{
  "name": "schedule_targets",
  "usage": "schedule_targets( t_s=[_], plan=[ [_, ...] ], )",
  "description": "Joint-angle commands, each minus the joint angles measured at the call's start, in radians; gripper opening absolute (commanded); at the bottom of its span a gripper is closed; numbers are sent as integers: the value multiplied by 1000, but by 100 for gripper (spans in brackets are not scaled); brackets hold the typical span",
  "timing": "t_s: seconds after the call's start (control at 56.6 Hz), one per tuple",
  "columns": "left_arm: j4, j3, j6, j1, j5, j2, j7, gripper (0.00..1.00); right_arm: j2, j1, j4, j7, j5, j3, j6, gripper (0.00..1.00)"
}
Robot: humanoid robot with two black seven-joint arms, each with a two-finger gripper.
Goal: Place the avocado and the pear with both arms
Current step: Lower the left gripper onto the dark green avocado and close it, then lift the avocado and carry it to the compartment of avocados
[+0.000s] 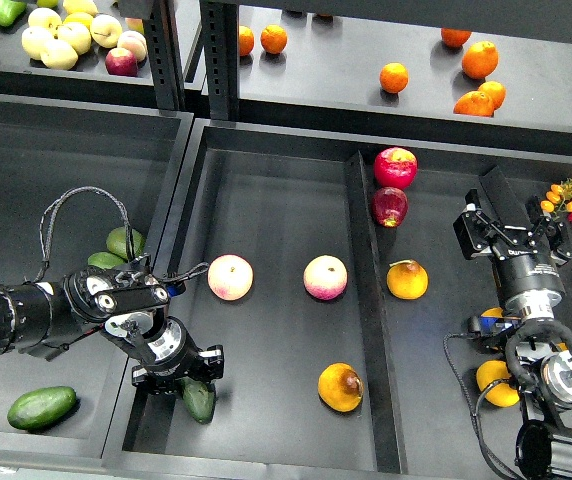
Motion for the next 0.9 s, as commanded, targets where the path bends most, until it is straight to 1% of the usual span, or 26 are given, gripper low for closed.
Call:
schedule_targets(
  t_s=[0.0,0.177,0.301,0.495,0.548,0.743,0.884],
  plan=[
    [-2,-5,0,-37,-2,0,0,16,0,0,-2,1,0,-12,2,99],
    [-48,-7,0,-90,-4,3,0,16,0,0,-2,1,-2,-15,15,99],
    [-99,-11,0,-133,-24,81,0,17,0,0,-2,1,-2,-15,15,99],
    [-177,-24,0,-150,-30,203,0,17,0,0,-11,9,-6,-24,21,100],
    [-197,-25,0,-153,-28,232,0,17,0,0,-16,13,-9,-28,35,100],
    [-240,-33,0,-159,-24,322,0,17,0,-1,-28,13,-12,-64,138,99],
    [-246,-34,0,-158,-21,387,0,17,0,-3,-30,17,-12,-102,149,99]
  ],
)
